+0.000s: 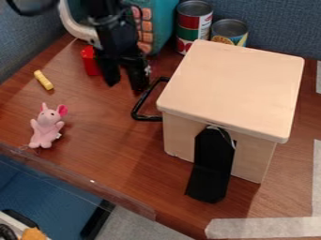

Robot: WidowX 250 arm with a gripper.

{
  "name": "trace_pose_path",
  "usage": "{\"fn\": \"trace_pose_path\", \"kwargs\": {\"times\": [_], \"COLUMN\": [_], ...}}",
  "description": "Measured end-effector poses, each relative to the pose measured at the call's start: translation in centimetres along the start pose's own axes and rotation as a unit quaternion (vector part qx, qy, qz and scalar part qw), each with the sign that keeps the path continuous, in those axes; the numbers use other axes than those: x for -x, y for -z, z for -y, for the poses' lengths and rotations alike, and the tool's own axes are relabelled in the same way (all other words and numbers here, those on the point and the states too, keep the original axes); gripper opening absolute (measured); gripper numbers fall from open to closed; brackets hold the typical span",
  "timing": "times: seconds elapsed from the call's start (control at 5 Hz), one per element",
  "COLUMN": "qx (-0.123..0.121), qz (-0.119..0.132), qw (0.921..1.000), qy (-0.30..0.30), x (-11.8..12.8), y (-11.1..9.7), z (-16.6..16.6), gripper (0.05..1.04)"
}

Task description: Open the drawer

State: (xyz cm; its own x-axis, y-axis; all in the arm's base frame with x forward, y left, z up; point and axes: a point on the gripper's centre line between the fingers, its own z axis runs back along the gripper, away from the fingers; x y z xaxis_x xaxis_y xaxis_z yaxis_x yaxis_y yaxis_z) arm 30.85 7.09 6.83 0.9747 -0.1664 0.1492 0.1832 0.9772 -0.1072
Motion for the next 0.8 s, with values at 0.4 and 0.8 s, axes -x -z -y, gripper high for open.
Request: {"fn": "trace_pose_path", "kwargs": {"times": [0.4,0.8], "qx": [0.031,0.057], "qz": [-0.001,0.001], "qw": [0.9994,0.9981], "qy": [-0.013,-0.024], "x": [0.4,-0.1], "y": [1.8,2.4], "z": [-0.1,1.1], "gripper": [1.000,1.000]}}
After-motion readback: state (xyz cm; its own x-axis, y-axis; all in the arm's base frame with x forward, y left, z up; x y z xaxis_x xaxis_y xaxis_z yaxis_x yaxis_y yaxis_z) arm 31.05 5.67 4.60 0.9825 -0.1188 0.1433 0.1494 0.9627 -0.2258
